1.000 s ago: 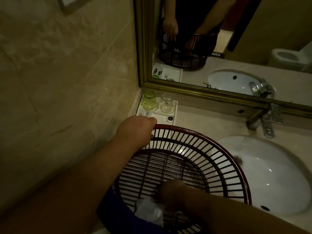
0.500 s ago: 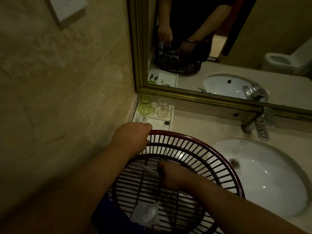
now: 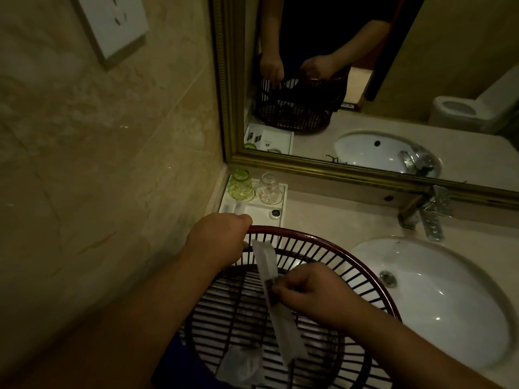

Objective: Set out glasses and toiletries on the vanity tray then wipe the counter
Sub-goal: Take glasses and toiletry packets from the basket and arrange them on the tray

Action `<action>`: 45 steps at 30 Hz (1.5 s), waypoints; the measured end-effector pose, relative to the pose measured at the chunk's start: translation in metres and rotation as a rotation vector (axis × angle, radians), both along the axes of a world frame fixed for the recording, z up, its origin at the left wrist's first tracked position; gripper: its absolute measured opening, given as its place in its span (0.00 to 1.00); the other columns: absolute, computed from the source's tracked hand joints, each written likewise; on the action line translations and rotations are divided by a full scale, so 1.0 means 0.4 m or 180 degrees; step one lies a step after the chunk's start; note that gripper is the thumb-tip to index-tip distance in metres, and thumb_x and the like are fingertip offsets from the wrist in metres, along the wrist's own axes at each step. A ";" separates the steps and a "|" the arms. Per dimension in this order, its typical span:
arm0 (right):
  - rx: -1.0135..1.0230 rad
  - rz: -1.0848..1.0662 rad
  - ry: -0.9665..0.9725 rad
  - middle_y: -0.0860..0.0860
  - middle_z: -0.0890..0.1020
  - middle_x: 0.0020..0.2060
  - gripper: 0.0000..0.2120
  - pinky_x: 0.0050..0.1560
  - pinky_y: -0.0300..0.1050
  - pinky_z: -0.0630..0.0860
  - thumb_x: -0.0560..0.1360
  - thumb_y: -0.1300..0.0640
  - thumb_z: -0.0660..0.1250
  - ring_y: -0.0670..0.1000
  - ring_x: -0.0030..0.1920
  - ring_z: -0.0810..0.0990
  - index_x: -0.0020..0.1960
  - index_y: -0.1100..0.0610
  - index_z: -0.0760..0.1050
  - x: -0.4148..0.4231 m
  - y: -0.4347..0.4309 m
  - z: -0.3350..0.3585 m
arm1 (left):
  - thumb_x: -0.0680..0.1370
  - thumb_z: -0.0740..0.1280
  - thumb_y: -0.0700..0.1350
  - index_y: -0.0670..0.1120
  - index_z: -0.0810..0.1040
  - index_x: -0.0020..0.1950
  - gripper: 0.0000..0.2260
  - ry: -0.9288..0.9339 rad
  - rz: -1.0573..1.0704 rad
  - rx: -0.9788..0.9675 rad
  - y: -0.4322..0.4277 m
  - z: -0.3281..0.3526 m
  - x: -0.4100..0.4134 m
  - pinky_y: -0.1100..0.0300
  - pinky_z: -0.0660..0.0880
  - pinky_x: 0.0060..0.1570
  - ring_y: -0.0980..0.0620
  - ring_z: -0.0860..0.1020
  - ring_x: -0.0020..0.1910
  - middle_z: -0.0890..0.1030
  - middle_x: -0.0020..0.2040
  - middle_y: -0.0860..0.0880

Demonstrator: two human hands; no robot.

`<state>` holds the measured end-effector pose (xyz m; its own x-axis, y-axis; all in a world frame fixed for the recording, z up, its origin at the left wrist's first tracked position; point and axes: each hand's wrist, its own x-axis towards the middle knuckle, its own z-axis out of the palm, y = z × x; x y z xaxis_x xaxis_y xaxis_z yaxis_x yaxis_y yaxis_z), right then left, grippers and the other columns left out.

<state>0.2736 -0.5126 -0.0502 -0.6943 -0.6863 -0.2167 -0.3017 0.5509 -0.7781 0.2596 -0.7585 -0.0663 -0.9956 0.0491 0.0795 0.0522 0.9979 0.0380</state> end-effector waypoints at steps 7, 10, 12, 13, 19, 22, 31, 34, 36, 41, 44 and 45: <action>-0.1086 0.0131 0.1559 0.42 0.86 0.48 0.12 0.53 0.45 0.78 0.79 0.55 0.66 0.42 0.52 0.82 0.57 0.50 0.86 -0.021 -0.010 0.120 | 0.73 0.72 0.56 0.55 0.76 0.54 0.12 -0.0267 0.0132 0.0166 -0.002 0.002 -0.011 0.55 0.76 0.36 0.49 0.79 0.39 0.81 0.42 0.51; -0.1068 0.0126 0.2157 0.46 0.85 0.56 0.17 0.61 0.41 0.73 0.79 0.53 0.62 0.43 0.60 0.79 0.64 0.53 0.83 -0.085 -0.034 0.170 | 0.73 0.73 0.54 0.55 0.77 0.54 0.12 -0.0269 0.0096 0.0258 -0.006 0.004 -0.012 0.55 0.77 0.36 0.49 0.79 0.38 0.80 0.41 0.51; -0.0893 0.0059 0.2283 0.47 0.83 0.62 0.20 0.65 0.40 0.69 0.80 0.52 0.60 0.44 0.67 0.75 0.69 0.51 0.79 -0.139 -0.056 0.196 | 0.73 0.73 0.53 0.53 0.76 0.52 0.12 -0.0207 0.0038 0.0185 -0.006 0.004 -0.011 0.57 0.74 0.33 0.48 0.79 0.37 0.80 0.41 0.50; -0.0793 0.0029 0.2319 0.47 0.82 0.65 0.21 0.66 0.41 0.68 0.80 0.51 0.59 0.45 0.69 0.73 0.71 0.50 0.77 -0.168 -0.071 0.204 | 0.73 0.74 0.52 0.52 0.76 0.51 0.11 -0.0172 0.0017 0.0168 -0.005 0.002 -0.010 0.57 0.72 0.32 0.48 0.80 0.37 0.80 0.40 0.50; 0.0365 0.0129 0.1540 0.50 0.78 0.69 0.21 0.52 0.44 0.75 0.81 0.51 0.62 0.44 0.54 0.79 0.74 0.44 0.73 -0.353 -0.185 0.147 | 0.71 0.75 0.54 0.52 0.73 0.46 0.12 -0.0143 -0.0019 0.0098 -0.003 -0.005 -0.006 0.58 0.70 0.31 0.49 0.79 0.36 0.80 0.39 0.51; 0.1094 0.0492 0.0370 0.53 0.78 0.68 0.19 0.58 0.45 0.75 0.81 0.53 0.63 0.50 0.57 0.80 0.71 0.47 0.77 -0.409 -0.243 0.050 | 0.72 0.74 0.54 0.53 0.74 0.47 0.12 -0.0167 -0.0030 0.0108 -0.003 -0.003 -0.008 0.58 0.69 0.31 0.49 0.80 0.36 0.80 0.40 0.51; 0.1892 0.0697 -0.1230 0.51 0.73 0.73 0.21 0.65 0.55 0.77 0.86 0.59 0.56 0.54 0.72 0.73 0.79 0.54 0.66 -0.487 -0.354 -0.209 | 0.74 0.72 0.49 0.51 0.75 0.53 0.11 -0.0233 -0.0039 0.0044 0.000 0.012 -0.004 0.55 0.75 0.34 0.47 0.81 0.39 0.81 0.44 0.49; 0.1677 0.0517 -0.1443 0.52 0.76 0.70 0.19 0.66 0.57 0.76 0.85 0.56 0.59 0.54 0.70 0.75 0.75 0.54 0.71 -0.493 -0.381 -0.246 | 0.74 0.71 0.47 0.51 0.75 0.55 0.11 -0.0285 -0.0052 0.0017 0.000 0.017 -0.003 0.53 0.78 0.39 0.47 0.82 0.42 0.82 0.46 0.50; 0.1598 0.0437 -0.1529 0.52 0.77 0.68 0.19 0.65 0.57 0.77 0.83 0.55 0.61 0.55 0.68 0.76 0.74 0.54 0.73 -0.496 -0.391 -0.256 | 0.75 0.71 0.47 0.51 0.75 0.57 0.12 -0.0303 -0.0031 0.0001 0.001 0.019 -0.005 0.53 0.78 0.40 0.47 0.82 0.43 0.82 0.47 0.50; 0.1706 0.0524 -0.1291 0.55 0.77 0.68 0.20 0.62 0.56 0.80 0.82 0.57 0.64 0.58 0.65 0.79 0.74 0.55 0.72 -0.503 -0.387 -0.261 | 0.75 0.71 0.47 0.51 0.75 0.59 0.14 -0.0271 -0.0044 0.0034 0.004 0.013 -0.010 0.56 0.73 0.39 0.48 0.81 0.44 0.81 0.48 0.50; 0.1929 0.0622 -0.1158 0.54 0.73 0.72 0.22 0.62 0.55 0.79 0.84 0.56 0.63 0.60 0.68 0.76 0.77 0.56 0.68 -0.506 -0.380 -0.248 | 0.74 0.72 0.48 0.52 0.75 0.58 0.14 -0.0221 -0.0094 0.0088 0.002 0.009 -0.008 0.55 0.77 0.41 0.49 0.81 0.43 0.82 0.48 0.51; 0.1988 0.0659 -0.1033 0.54 0.72 0.72 0.23 0.63 0.55 0.78 0.83 0.55 0.63 0.60 0.69 0.76 0.77 0.56 0.68 -0.508 -0.376 -0.237 | 0.74 0.72 0.49 0.52 0.75 0.57 0.13 -0.0194 -0.0113 0.0104 0.001 0.009 -0.008 0.55 0.76 0.40 0.49 0.81 0.43 0.82 0.47 0.51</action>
<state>0.0702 -0.6629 -0.1449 -0.3981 -0.4778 -0.7831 -0.2554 0.8776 -0.4056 0.2565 -0.7580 -0.0629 -0.9963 0.0829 0.0208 0.0843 0.9936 0.0748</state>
